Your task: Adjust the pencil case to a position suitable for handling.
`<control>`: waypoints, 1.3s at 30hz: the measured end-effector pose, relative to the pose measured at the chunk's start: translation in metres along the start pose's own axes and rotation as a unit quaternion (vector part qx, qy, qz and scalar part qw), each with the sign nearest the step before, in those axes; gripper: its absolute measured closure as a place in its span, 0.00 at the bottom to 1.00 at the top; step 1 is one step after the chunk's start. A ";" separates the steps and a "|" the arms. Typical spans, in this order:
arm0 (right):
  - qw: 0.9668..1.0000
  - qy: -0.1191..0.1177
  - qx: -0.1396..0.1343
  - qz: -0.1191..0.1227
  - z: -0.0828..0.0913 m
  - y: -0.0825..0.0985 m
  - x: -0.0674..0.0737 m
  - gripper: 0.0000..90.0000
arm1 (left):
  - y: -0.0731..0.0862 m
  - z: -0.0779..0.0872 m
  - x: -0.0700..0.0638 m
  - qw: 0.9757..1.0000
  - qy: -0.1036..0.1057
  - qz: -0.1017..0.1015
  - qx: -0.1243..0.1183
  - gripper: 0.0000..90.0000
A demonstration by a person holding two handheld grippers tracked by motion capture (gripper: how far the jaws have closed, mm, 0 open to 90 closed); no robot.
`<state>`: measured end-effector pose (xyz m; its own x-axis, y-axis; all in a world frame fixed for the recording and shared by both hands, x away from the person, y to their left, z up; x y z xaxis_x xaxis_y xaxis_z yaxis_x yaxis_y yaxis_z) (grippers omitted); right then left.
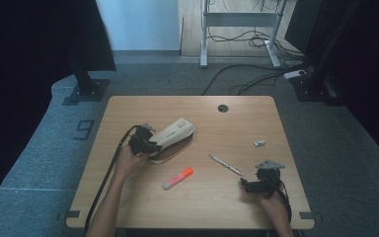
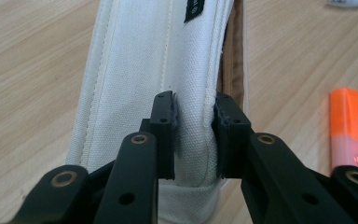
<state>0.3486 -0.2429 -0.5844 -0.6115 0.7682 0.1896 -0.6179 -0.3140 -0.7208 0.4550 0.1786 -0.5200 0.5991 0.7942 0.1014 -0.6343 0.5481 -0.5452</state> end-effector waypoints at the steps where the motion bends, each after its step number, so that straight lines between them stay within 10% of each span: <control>1: 1.000 0.000 0.000 0.000 0.000 0.000 0.000 0.01 | 0.002 0.003 0.000 1.000 0.000 0.002 -0.005 0.82; 21: 1.000 -0.001 0.001 -0.001 0.000 0.000 0.000 0.01 | 0.047 0.042 -0.011 0.997 0.006 0.048 -0.061 0.84; 39: 1.000 -0.006 -0.001 0.006 0.000 0.000 0.001 0.04 | 0.052 0.048 -0.008 0.994 0.029 0.066 -0.087 0.84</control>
Point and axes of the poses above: each handheld gripper's, and its own axes: z roughly backward along the jaws, y roughly out of its underside, x roughly to its left, the point moved 4 cm from there along -z, roughly forward along the jaws, and after that the axes turned 15 degrees about -y, right-handed, at the moved point
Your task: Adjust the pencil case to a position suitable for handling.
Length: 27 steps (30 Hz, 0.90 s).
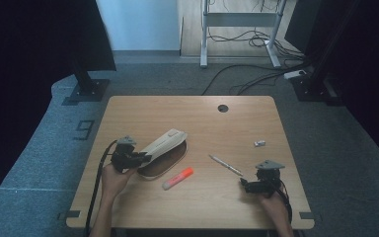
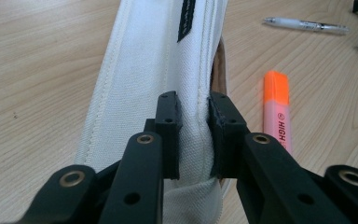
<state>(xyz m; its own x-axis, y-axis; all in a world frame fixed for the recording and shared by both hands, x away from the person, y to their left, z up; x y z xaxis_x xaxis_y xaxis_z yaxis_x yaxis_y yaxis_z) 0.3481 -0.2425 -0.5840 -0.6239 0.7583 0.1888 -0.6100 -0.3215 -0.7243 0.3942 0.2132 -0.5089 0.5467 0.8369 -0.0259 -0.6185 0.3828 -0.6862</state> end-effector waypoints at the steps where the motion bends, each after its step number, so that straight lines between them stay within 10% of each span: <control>1: 1.000 -0.005 -0.002 0.004 0.000 0.000 0.001 0.06 | 0.000 0.000 0.000 1.000 -0.001 0.001 -0.002 0.84; 15: 1.000 -0.017 0.009 0.017 0.010 -0.007 -0.004 0.14 | -0.001 0.001 -0.002 1.000 -0.008 -0.002 -0.014 0.84; 27: 1.000 -0.009 -0.015 -0.009 0.021 -0.034 -0.037 0.14 | -0.001 0.002 -0.002 1.000 -0.008 -0.004 -0.016 0.84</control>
Point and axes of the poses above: each handheld gripper's, and its own axes: z roughly backward along the jaws, y roughly out of its underside, x roughly to its left, the point moved 4 cm from there along -z, roughly forward along the jaws, and after that the axes turned 15 degrees about -y, right-handed, at the moved point
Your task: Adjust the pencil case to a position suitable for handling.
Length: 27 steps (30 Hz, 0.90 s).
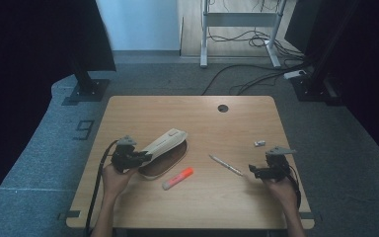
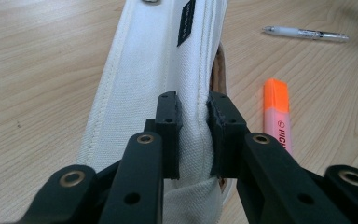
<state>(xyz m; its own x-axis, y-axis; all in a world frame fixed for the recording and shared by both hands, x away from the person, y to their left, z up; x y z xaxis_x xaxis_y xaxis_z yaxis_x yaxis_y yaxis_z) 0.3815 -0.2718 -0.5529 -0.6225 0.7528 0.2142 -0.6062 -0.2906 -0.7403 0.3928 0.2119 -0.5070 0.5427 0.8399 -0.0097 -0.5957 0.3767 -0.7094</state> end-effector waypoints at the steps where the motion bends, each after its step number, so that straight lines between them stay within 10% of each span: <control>1: 1.000 0.003 0.000 -0.001 -0.001 -0.002 -0.003 0.14 | 0.000 0.000 0.000 1.000 0.000 -0.001 0.000 0.84; 27: 0.998 0.062 0.007 -0.032 -0.039 -0.041 -0.071 0.36 | 0.000 0.001 -0.001 1.000 0.004 -0.007 -0.002 0.84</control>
Point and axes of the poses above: each handheld gripper's, and its own axes: z roughly backward along the jaws, y roughly out of its underside, x roughly to its left, the point moved 4 cm from there along -z, roughly forward along the jaws, and after that the axes turned 15 degrees about -y, right-handed, at the moved point
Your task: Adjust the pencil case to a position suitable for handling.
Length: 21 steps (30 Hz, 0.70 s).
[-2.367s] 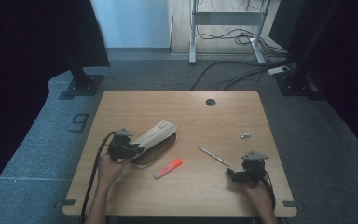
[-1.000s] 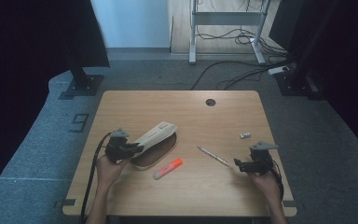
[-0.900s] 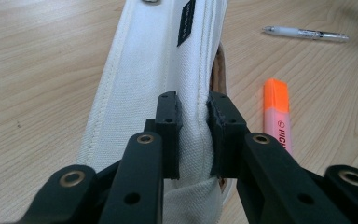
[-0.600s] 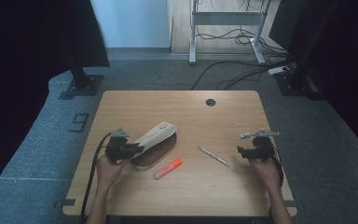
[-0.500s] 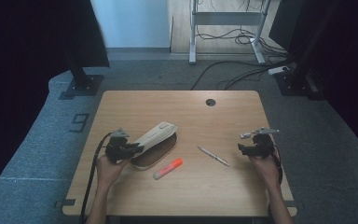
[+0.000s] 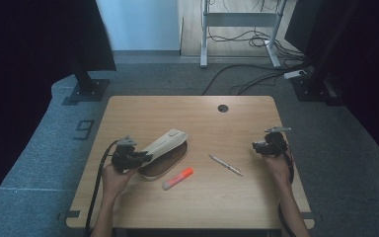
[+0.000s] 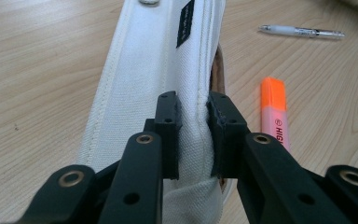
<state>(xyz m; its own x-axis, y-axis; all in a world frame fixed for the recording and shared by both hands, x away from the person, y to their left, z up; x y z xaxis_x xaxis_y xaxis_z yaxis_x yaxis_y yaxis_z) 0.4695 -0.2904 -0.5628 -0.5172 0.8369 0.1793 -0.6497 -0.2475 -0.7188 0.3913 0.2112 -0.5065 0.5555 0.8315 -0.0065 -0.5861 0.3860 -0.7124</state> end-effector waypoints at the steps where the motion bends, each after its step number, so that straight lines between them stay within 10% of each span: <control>1: 1.000 0.001 -0.001 -0.001 -0.001 0.000 -0.001 0.36 | 0.000 0.000 0.000 1.000 0.000 0.000 0.000 0.84; 21: 1.000 0.007 -0.001 -0.027 -0.011 0.002 -0.014 0.51 | 0.000 -0.001 -0.001 1.000 0.001 -0.002 0.000 0.83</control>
<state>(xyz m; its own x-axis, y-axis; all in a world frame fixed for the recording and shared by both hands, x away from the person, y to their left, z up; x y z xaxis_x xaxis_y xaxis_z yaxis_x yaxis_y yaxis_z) 0.4817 -0.2967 -0.5740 -0.4733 0.8560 0.2078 -0.6754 -0.2013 -0.7094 0.3914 0.2101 -0.5078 0.5585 0.8295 -0.0049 -0.5839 0.3890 -0.7126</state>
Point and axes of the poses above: each handheld gripper's, and its own axes: z roughly backward along the jaws, y roughly out of its underside, x roughly to its left, the point moved 4 cm from there along -z, roughly forward along the jaws, and after that the axes turned 15 degrees about -y, right-handed, at the moved point
